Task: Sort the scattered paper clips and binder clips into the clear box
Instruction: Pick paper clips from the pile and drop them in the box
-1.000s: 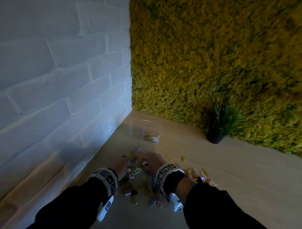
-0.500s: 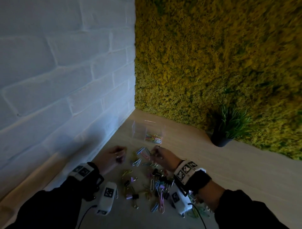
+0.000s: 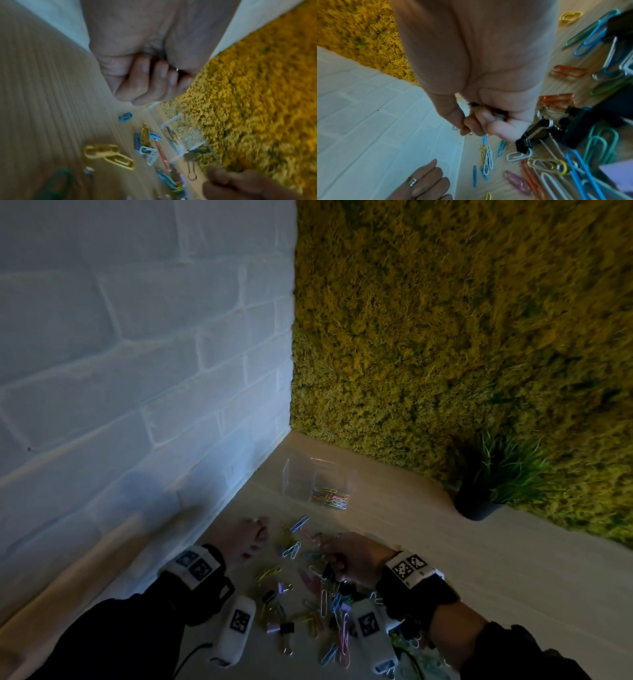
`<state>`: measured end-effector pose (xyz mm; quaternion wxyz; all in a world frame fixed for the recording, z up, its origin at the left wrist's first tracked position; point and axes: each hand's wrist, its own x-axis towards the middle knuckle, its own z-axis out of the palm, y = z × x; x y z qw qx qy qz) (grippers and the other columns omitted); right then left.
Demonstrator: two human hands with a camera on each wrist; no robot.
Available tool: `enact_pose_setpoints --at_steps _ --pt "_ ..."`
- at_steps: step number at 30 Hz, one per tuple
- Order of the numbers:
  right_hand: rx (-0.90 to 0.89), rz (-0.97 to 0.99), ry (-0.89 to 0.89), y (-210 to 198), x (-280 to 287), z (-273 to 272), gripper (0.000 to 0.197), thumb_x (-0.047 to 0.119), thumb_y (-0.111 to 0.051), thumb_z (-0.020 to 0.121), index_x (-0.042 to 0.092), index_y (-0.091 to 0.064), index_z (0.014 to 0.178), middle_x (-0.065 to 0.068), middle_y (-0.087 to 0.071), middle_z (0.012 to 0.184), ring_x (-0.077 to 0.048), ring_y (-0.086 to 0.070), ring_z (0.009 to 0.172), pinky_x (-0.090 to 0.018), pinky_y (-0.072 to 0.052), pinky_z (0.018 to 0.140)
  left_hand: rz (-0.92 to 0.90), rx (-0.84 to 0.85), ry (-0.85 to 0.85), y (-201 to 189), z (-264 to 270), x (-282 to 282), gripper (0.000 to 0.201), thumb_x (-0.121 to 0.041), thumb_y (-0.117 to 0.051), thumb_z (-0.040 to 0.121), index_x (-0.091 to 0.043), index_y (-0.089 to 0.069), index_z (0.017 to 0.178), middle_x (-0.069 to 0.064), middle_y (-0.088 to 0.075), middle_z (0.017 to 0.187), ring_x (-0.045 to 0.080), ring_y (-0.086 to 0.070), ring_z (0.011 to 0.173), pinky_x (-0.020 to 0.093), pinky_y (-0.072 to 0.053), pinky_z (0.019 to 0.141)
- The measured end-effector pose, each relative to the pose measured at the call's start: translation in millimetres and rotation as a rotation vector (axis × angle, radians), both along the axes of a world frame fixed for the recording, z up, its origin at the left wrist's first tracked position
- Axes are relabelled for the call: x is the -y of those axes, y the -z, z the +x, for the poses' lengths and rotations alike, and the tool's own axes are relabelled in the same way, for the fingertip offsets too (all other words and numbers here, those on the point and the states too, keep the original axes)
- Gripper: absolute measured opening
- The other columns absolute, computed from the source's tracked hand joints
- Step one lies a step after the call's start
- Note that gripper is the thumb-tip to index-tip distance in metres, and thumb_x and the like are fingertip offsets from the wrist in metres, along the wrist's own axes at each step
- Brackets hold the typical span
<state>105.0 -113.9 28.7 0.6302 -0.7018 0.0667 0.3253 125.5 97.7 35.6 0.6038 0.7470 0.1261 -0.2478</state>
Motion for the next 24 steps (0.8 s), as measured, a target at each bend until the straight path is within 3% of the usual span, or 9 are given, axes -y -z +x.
enact_pose_setpoints --at_steps 4,7,8,11,14,16,18,19,24 --pt "-0.011 0.128 0.040 6 4 0 0.014 0.014 -0.045 0.071 0.011 -0.040 0.058 -0.002 -0.030 0.054 -0.009 -0.029 0.043 -0.018 -0.026 0.042 0.315 0.163 0.207 5 4 3 0.042 -0.003 -0.038 0.095 -0.013 -0.041 0.054 -0.002 -0.043 0.049 0.006 -0.037 0.048 0.017 -0.026 0.049" --pt "-0.047 0.332 0.068 8 10 1 0.006 0.010 -0.040 0.064 0.008 -0.046 0.065 -0.005 -0.038 0.057 -0.013 -0.033 0.045 -0.019 -0.033 0.042 0.585 0.218 0.312 6 2 8 0.010 -0.011 -0.049 0.091 -0.011 -0.048 0.081 -0.001 -0.044 0.074 0.008 -0.040 0.066 0.014 -0.028 0.053" --pt "-0.062 0.393 0.078 8 12 3 0.007 0.009 -0.040 0.065 0.008 -0.047 0.068 -0.004 -0.043 0.057 -0.013 -0.036 0.045 -0.019 -0.035 0.042 0.659 0.209 0.351 5 1 9 0.013 -0.020 -0.057 0.088 -0.012 -0.048 0.094 -0.002 -0.047 0.081 0.008 -0.042 0.070 0.014 -0.031 0.056" --pt "-0.071 0.360 0.066 5 9 10 0.010 0.018 -0.044 0.074 0.012 -0.047 0.066 0.003 -0.044 0.055 -0.010 -0.037 0.045 -0.019 -0.031 0.044 0.749 0.110 0.415 14 5 13 0.070 -0.045 -0.073 0.071 -0.008 -0.040 0.121 0.005 -0.054 0.120 0.019 -0.054 0.102 0.025 -0.042 0.083" --pt "-0.041 0.160 0.130 12 -1 24 0.046 0.034 -0.043 0.094 0.018 -0.042 0.050 0.005 -0.032 0.049 -0.009 -0.028 0.041 -0.021 -0.022 0.044 0.765 0.109 0.390 32 13 19 0.092 -0.046 -0.076 0.068 -0.004 -0.028 0.135 0.013 -0.048 0.133 0.030 -0.049 0.121 0.041 -0.042 0.101" --pt "0.063 0.000 0.121 14 -6 33 0.050 0.034 -0.045 0.096 0.018 -0.038 0.049 0.006 -0.031 0.043 -0.009 -0.027 0.038 -0.019 -0.024 0.042 0.745 0.129 0.413 40 15 25 0.072 -0.038 -0.069 0.078 -0.004 -0.032 0.129 0.011 -0.050 0.125 0.026 -0.051 0.115 0.037 -0.043 0.098" --pt "0.268 -0.277 0.007 12 -9 36 0.048 0.031 -0.044 0.097 0.016 -0.042 0.051 0.001 -0.038 0.048 -0.012 -0.035 0.044 -0.022 -0.032 0.051 0.739 0.211 0.441 43 13 32 0.017 -0.021 -0.053 0.091 -0.011 -0.042 0.099 0.004 -0.052 0.093 0.019 -0.051 0.083 0.032 -0.044 0.079" --pt "0.358 -0.417 -0.044 9 -10 36 0.048 0.029 -0.041 0.098 0.014 -0.044 0.053 -0.003 -0.041 0.054 -0.015 -0.039 0.051 -0.025 -0.033 0.059 0.755 0.230 0.459 49 14 33 0.009 -0.013 -0.045 0.093 -0.015 -0.040 0.086 0.001 -0.046 0.080 0.018 -0.045 0.072 0.033 -0.043 0.073" --pt "0.546 -0.762 -0.148 15 -3 41 0.037 0.026 -0.031 0.100 0.003 -0.053 0.082 -0.008 -0.040 0.080 -0.019 -0.042 0.069 -0.034 -0.040 0.076 0.764 0.305 0.582 55 16 37 0.016 -0.004 -0.032 0.094 -0.011 -0.042 0.103 -0.003 -0.037 0.067 0.016 -0.044 0.062 0.025 -0.033 0.061"
